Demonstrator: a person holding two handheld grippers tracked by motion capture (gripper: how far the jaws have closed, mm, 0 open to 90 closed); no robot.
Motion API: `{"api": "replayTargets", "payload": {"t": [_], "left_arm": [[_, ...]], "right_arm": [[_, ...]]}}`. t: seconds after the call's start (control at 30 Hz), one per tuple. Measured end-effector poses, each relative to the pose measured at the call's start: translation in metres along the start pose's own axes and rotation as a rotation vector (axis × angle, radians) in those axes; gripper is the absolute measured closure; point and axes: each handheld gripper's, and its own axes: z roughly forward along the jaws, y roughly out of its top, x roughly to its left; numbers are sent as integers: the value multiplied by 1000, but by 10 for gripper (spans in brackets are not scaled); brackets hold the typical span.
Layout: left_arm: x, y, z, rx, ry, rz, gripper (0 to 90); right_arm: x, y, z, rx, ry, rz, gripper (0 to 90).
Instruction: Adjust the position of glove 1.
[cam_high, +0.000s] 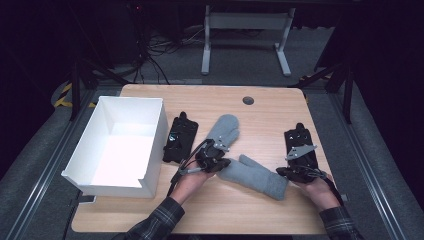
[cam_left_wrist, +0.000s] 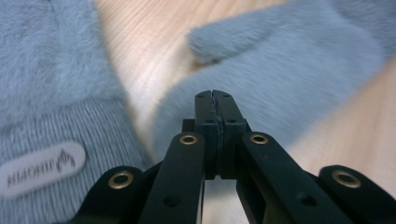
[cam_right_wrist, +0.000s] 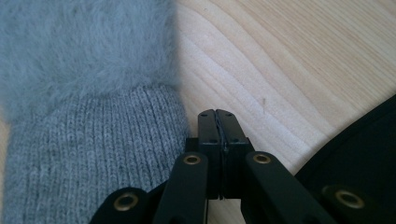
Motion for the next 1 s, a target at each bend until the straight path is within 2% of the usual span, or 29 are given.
{"api": "replayTargets", "payload": {"t": [0.1,0.17,0.23,0.3,0.43,0.6,0.67,0.8,0.83,1.0], "left_arm": [[-8,-3,-8,0,-14,14,900],[-17,-9,-10,18,-33,31,899],[-26,-16,-5,61,-50,48,900],[-29,-18,2,79,-48,49,900],[-28,-13,15,97,-55,50,900],[-27,-7,23,93,-50,53,900],[-25,-3,27,87,-50,53,899],[-25,-3,30,89,-54,55,899],[-25,-3,31,89,-55,52,899],[-24,-3,30,76,-53,52,899]], "right_arm": [[2,-1,-1,2,3,-2,900],[3,-2,-1,2,8,-5,900],[4,-3,-3,2,8,-6,900],[5,-4,-4,0,9,-1,900],[8,-7,-4,2,23,-8,900],[10,-8,-5,6,39,-12,900],[13,-8,-4,10,57,-31,900],[17,-9,-4,4,90,-43,900],[21,-9,-4,4,112,-51,900],[31,-7,-2,4,146,-76,900]]}}
